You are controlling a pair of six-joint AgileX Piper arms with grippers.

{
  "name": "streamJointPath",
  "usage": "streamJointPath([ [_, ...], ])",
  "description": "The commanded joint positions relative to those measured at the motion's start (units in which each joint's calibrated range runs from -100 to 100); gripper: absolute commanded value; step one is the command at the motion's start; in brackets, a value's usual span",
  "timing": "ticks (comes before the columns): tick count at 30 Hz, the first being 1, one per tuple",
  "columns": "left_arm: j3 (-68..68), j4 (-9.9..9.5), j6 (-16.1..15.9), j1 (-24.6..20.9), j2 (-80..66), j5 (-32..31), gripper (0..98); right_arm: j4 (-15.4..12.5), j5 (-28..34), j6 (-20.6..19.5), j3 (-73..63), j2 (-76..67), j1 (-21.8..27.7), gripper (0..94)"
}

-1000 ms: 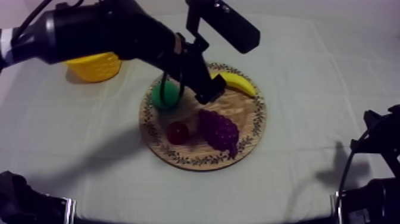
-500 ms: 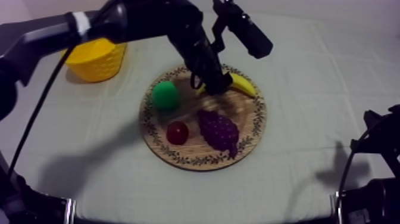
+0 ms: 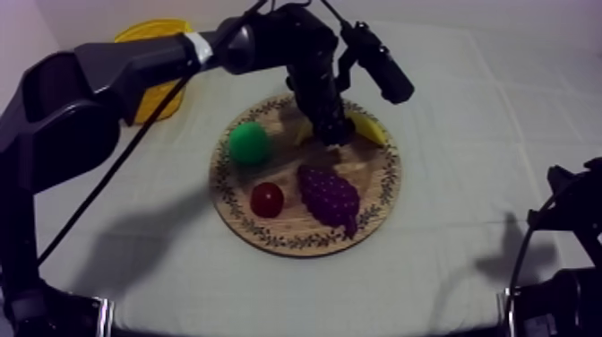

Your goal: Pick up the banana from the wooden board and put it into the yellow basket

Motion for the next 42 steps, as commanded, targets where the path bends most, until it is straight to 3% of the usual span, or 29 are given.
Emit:
streamJointPath([
  [1, -1.0, -0.08, 0.0, -0.1, 0.9, 0.3, 72.4, 0.0, 0.0, 0.0, 0.1, 0.0, 0.0, 0.4],
  [10, -4.9, -0.64, 0.4, -0.4, 4.3, 2.1, 30.7, 0.0, 0.0, 0.0, 0.1, 0.0, 0.0, 0.4],
  [13, -6.1, -0.78, 0.4, -0.5, 5.2, 3.1, 23.9, 0.0, 0.0, 0.0, 0.1, 0.0, 0.0, 0.4],
  [22, -7.1, -1.62, 1.2, -0.7, 4.8, 4.1, 20.6, 0.0, 0.0, 0.0, 0.1, 0.0, 0.0, 0.4],
  [30, -7.5, -4.64, 1.8, -2.7, -4.0, 8.2, 20.6, 0.0, 0.0, 0.0, 0.1, 0.0, 0.0, 0.4],
  [35, -5.0, -7.45, 2.5, -6.0, -12.6, 10.4, 20.8, 0.0, 0.0, 0.0, 0.1, 0.0, 0.0, 0.4],
  [42, 2.0, -9.62, 2.4, -13.8, -21.5, 11.3, 21.0, 0.0, 0.0, 0.0, 0.1, 0.0, 0.0, 0.4],
])
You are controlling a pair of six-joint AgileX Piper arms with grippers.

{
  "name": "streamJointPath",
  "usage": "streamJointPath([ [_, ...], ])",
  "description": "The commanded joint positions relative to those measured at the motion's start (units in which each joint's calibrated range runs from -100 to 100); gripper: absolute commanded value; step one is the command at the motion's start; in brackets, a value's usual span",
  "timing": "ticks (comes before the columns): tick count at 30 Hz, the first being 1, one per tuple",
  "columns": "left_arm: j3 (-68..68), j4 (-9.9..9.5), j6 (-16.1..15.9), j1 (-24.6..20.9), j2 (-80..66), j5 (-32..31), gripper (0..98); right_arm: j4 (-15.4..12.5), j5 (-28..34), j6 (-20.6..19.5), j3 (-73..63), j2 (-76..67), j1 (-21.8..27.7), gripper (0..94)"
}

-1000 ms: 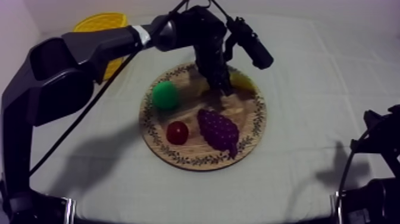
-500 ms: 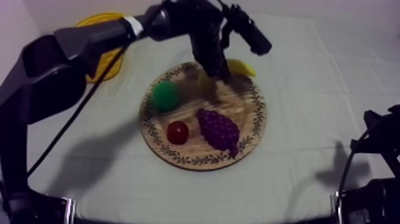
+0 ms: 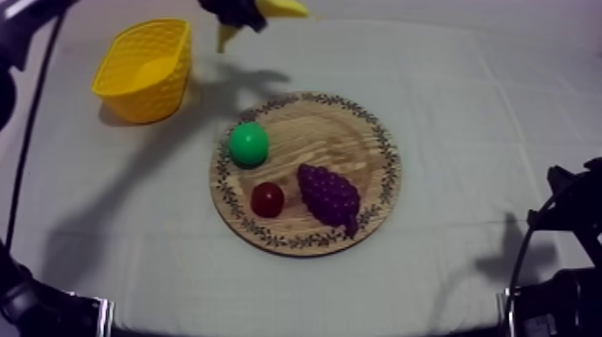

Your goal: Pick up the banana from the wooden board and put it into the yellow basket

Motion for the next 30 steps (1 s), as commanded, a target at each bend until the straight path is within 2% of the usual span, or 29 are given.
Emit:
streamJointPath([
  [1, 3.1, -0.33, -0.1, -4.0, -2.9, -0.2, 21.0, 0.0, 0.0, 0.0, 0.1, 0.0, 0.0, 0.4],
  [7, 11.2, -1.01, -0.3, -10.8, -6.0, -2.7, 21.1, 0.0, 0.0, 0.0, 0.1, 0.0, 0.0, 0.4],
  [12, 16.8, -1.34, 0.1, -14.3, -6.9, -5.5, 21.0, 0.0, 0.0, 0.0, 0.1, 0.0, 0.0, 0.4],
  [21, 22.6, -1.40, 2.3, -16.6, -4.9, -11.4, 21.0, 0.0, 0.0, 0.0, 0.1, 0.0, 0.0, 0.4],
  [30, 21.9, -0.65, 3.0, -17.8, -0.1, -16.3, 20.9, 0.0, 0.0, 0.0, 0.1, 0.0, 0.0, 0.4],
])
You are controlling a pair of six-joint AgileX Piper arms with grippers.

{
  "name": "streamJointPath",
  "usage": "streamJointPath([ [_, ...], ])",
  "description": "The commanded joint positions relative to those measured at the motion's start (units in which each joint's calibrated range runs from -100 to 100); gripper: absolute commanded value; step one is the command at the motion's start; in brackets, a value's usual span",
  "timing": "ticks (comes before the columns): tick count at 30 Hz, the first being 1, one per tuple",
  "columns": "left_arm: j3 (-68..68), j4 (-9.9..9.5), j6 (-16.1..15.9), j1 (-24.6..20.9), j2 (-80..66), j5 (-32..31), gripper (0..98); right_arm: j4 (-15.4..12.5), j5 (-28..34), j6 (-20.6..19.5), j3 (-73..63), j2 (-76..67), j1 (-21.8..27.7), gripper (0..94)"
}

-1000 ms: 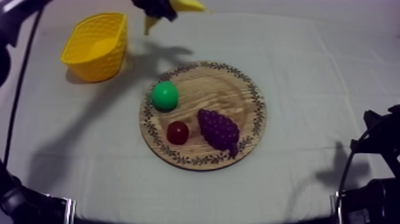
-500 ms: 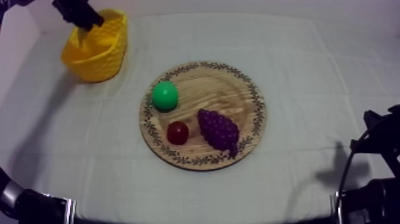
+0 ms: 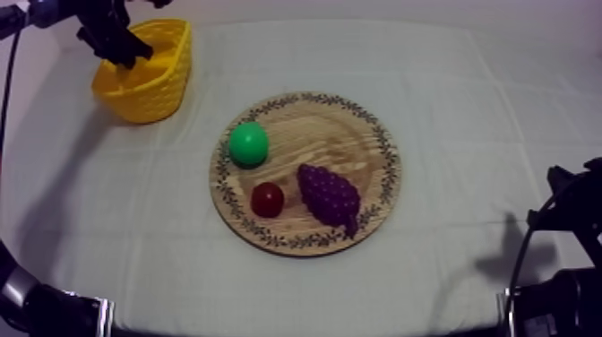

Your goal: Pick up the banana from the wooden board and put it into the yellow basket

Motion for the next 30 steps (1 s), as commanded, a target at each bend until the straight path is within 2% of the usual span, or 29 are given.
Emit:
streamJointPath([
  [1, -0.4, 0.30, -0.1, -0.3, 1.1, -1.0, 21.0, 0.0, 0.0, 0.0, 0.1, 0.0, 0.0, 0.4],
  [9, -1.6, 2.54, -1.0, -1.5, 4.5, -6.1, 22.3, 0.0, 0.0, 0.0, 0.1, 0.0, 0.0, 0.4],
  [12, -1.7, 3.15, -1.5, -1.5, 4.8, -7.3, 30.4, 0.0, 0.0, 0.0, 0.1, 0.0, 0.0, 0.4],
  [15, -1.7, 3.64, -2.1, -1.6, 4.9, -8.3, 43.1, 0.0, 0.0, 0.0, 0.1, 0.0, 0.0, 0.4],
  [18, -1.5, 3.87, -2.5, -1.5, 4.7, -9.0, 48.6, 0.0, 0.0, 0.0, 0.1, 0.0, 0.0, 0.4],
  [21, -0.5, 3.95, -2.9, -1.5, 4.0, -10.0, 43.9, 0.0, 0.0, 0.0, 0.1, 0.0, 0.0, 0.4],
  [23, 0.8, 4.07, -3.2, -1.5, 3.2, -10.8, 33.0, 0.0, 0.0, 0.0, 0.1, 0.0, 0.0, 0.4],
  [25, 2.3, 4.33, -3.6, -1.5, 1.8, -11.5, 26.5, 0.0, 0.0, 0.0, 0.1, 0.0, 0.0, 0.4],
  [30, 7.5, 5.52, -4.0, -1.5, -4.6, -11.7, 21.0, 0.0, 0.0, 0.0, 0.1, 0.0, 0.0, 0.4],
])
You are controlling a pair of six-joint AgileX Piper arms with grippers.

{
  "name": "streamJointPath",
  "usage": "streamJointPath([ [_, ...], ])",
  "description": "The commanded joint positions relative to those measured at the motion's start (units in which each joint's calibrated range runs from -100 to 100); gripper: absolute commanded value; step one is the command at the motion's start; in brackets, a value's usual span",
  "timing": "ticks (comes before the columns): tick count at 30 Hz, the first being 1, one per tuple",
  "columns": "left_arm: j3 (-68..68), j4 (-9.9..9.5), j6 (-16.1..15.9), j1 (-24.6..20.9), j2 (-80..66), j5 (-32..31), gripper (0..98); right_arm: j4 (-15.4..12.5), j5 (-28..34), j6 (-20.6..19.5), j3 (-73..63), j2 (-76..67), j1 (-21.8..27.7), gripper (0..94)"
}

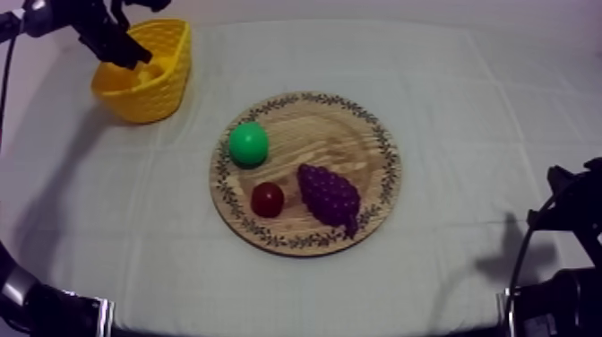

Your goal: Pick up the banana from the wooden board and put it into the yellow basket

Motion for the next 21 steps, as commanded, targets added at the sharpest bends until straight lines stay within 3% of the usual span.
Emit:
streamJointPath([
  [1, 3.0, 0.27, 0.4, 0.0, -4.3, 0.0, 20.6, 0.0, 0.0, 0.0, 0.1, 0.0, 0.0, 0.4],
  [5, 9.2, 0.86, 1.4, 0.3, -12.6, 0.1, 19.5, 0.0, 0.0, 0.0, 0.1, 0.0, 0.0, 0.4],
  [11, 21.7, 1.20, 4.7, 1.1, -28.3, -2.8, 3.4, 0.0, 0.0, 0.0, 0.1, 0.0, 0.0, 0.4],
  [21, 50.2, 1.99, 10.2, 2.7, -58.3, -18.6, 0.2, 0.0, 0.0, 0.0, 0.1, 0.0, 0.0, 0.4],
])
